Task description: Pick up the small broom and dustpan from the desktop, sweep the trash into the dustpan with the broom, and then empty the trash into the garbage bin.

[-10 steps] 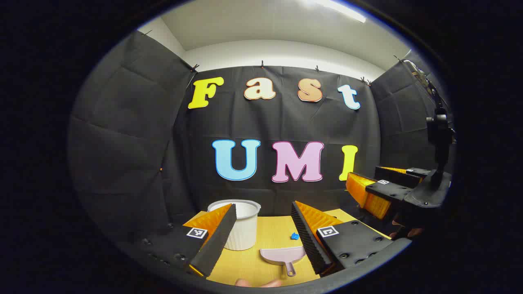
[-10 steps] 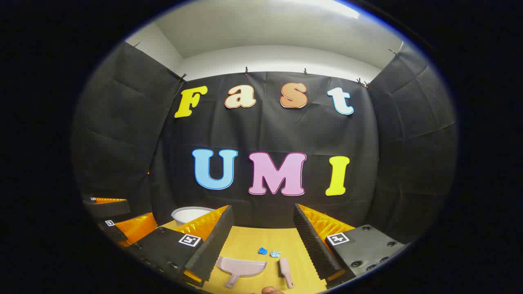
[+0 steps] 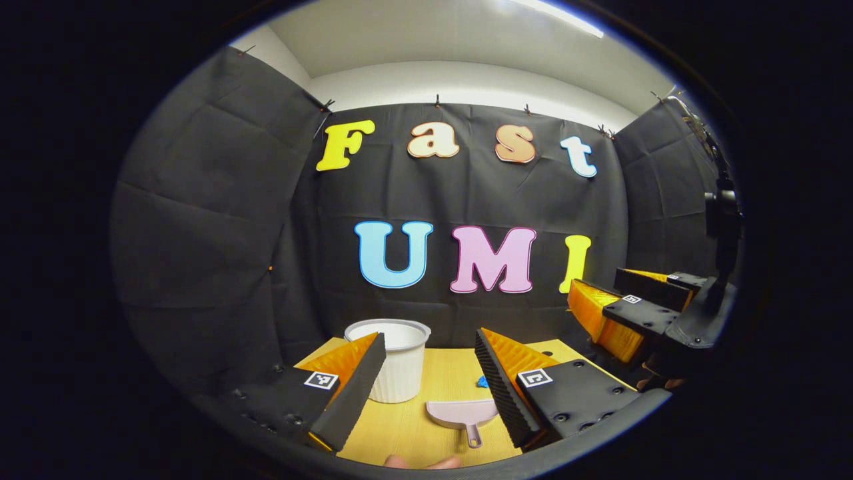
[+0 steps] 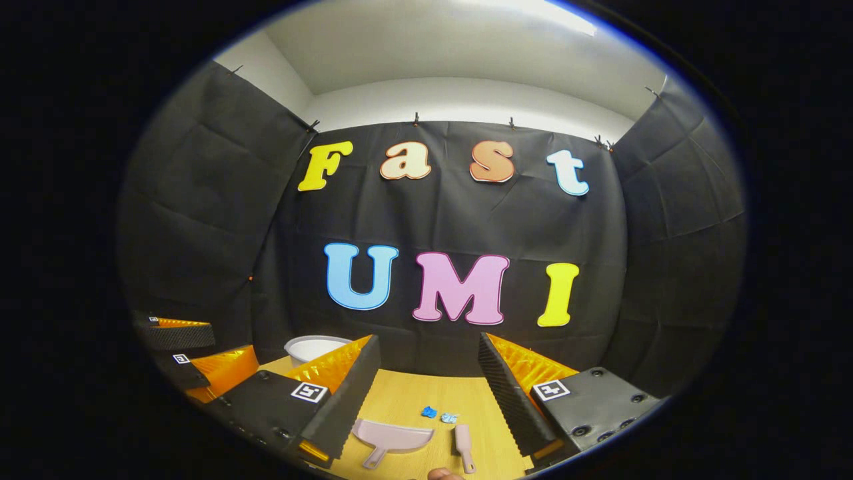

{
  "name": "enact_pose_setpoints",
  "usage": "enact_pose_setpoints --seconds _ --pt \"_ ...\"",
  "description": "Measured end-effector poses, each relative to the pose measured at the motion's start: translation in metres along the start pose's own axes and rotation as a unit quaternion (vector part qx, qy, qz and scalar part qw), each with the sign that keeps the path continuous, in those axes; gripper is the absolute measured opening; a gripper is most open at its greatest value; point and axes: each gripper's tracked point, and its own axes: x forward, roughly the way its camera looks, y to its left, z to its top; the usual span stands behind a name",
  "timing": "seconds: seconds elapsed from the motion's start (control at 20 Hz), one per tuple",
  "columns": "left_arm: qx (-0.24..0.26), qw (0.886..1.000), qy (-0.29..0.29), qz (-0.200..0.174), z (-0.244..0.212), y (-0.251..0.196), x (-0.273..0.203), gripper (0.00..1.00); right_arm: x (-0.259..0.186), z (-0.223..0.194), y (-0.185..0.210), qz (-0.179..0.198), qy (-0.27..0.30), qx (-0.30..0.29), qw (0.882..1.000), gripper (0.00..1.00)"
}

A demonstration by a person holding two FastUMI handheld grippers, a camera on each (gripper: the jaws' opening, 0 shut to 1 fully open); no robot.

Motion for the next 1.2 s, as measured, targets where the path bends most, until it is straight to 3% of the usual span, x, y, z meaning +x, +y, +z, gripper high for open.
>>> enact_pose_setpoints --seconds 0.1,0.2,0.5,0.55,0.8,0.95,1.0,1.05,1.2 --pt "-0.005 1.000 0.001 -0.002 -0.002 -0.001 -0.001 0.79 0.000 0.001 -0.001 0.001 -0.002 -0.002 1.000 0.95" --pt "-0.005 1.000 0.000 -0.003 -0.001 -0.002 0.000 0.79 0.000 -0.001 -0.002 0.000 -0.001 -0.004 1.000 0.92" --pt "-0.011 1.000 0.002 -0.015 -0.004 -0.010 0.003 0.80 -0.002 -0.001 -0.004 -0.005 -0.003 -0.008 1.000 0.92" --pt "-0.015 1.000 0.002 -0.018 -0.006 -0.012 0.004 0.79 -0.002 -0.002 -0.006 -0.006 -0.003 -0.011 1.000 0.95" --pt "-0.028 0.999 0.000 -0.025 -0.006 -0.015 0.006 0.80 -0.007 -0.011 -0.017 -0.018 0.005 -0.011 1.000 0.92" --pt "-0.045 0.998 -0.015 -0.037 -0.003 -0.020 0.004 0.82 -0.005 -0.011 -0.026 -0.030 0.000 -0.007 1.000 0.95" --pt "-0.051 0.997 -0.021 -0.043 -0.001 -0.022 0.002 0.79 -0.005 -0.009 -0.027 -0.033 -0.005 -0.003 0.999 0.92" --pt "-0.060 0.996 -0.032 -0.049 0.001 -0.022 0.000 0.80 -0.005 -0.007 -0.030 -0.040 -0.013 -0.001 0.999 0.95" --pt "-0.091 0.992 -0.058 -0.070 0.009 -0.028 -0.002 0.80 -0.010 -0.005 -0.037 -0.058 -0.022 0.002 0.998 0.92"
